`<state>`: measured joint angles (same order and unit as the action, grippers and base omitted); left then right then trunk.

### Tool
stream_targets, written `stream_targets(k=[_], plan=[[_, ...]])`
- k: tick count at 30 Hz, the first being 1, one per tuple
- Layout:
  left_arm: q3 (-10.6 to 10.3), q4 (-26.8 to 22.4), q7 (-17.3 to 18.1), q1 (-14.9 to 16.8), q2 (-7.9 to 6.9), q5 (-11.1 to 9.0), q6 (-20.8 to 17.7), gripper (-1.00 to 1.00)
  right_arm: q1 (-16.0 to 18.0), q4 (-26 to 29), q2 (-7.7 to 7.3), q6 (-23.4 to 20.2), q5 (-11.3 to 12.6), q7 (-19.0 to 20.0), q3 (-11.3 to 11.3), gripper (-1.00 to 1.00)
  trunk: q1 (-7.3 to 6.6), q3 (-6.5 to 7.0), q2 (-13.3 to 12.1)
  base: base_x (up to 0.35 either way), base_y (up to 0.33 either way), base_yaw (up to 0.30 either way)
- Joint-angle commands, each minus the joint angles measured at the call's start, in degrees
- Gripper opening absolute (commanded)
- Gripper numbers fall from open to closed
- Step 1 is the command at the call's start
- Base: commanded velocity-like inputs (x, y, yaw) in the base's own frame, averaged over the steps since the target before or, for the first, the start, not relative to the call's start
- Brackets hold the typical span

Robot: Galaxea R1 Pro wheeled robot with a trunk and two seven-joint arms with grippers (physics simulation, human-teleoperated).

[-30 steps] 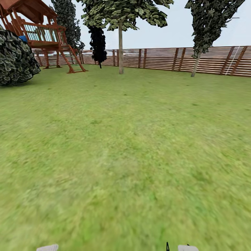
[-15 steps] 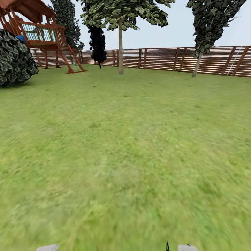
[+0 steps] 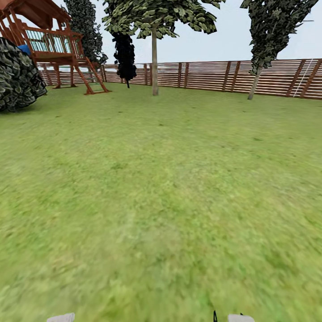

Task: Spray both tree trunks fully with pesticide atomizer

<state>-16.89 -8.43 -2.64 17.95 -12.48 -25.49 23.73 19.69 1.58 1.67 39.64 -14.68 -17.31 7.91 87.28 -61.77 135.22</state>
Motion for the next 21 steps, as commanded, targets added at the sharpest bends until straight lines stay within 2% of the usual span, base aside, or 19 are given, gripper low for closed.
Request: stream_targets(k=[1,21], plan=[[0.0,0.0,0.0,0.0,0.0,0.0,0.0,-1.0,0.0,0.0,0.0,0.0,0.0,0.0,0.0,1.0,0.0,0.0,0.0,0.339,0.0,0.0],[0.0,0.0,0.0,0.0,0.0,0.0,0.0,-1.0,0.0,0.0,0.0,0.0,0.0,0.0,0.0,1.0,0.0,0.0,0.0,0.339,0.0,0.0]])
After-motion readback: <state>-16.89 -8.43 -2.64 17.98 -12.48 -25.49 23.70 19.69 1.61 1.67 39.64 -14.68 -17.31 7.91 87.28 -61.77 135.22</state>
